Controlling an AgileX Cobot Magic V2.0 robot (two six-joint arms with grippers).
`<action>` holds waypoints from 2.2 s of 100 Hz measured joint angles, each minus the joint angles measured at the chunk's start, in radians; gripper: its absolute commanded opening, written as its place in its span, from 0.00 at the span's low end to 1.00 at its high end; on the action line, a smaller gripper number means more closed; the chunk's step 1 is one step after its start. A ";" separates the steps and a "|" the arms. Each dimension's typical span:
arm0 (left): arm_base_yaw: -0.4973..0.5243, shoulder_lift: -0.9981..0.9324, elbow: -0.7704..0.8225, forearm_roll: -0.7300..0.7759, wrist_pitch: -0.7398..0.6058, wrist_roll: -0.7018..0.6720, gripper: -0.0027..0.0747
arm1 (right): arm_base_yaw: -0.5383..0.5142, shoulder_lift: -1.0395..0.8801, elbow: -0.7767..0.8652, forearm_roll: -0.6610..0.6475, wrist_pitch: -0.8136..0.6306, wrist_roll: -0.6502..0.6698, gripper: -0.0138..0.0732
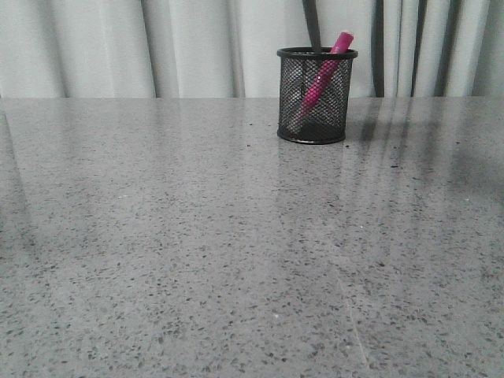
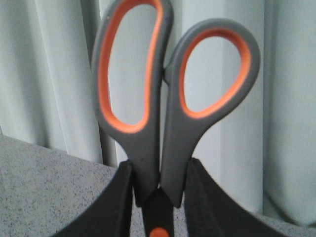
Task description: Put pen and scissors into bin
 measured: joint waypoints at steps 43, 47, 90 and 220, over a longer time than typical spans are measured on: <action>0.000 0.000 0.000 -0.002 -0.010 0.000 0.01 | 0.000 0.036 0.081 0.002 0.003 0.000 0.12; 0.000 0.000 0.000 -0.002 -0.010 0.000 0.01 | 0.000 0.039 0.089 0.002 0.003 0.000 0.16; 0.000 0.000 0.000 -0.003 -0.010 0.000 0.01 | 0.001 0.041 0.104 0.002 -0.028 0.000 0.54; 0.000 -0.244 0.280 -0.031 -0.161 0.046 0.01 | -0.230 -1.255 0.850 0.002 0.195 -0.044 0.07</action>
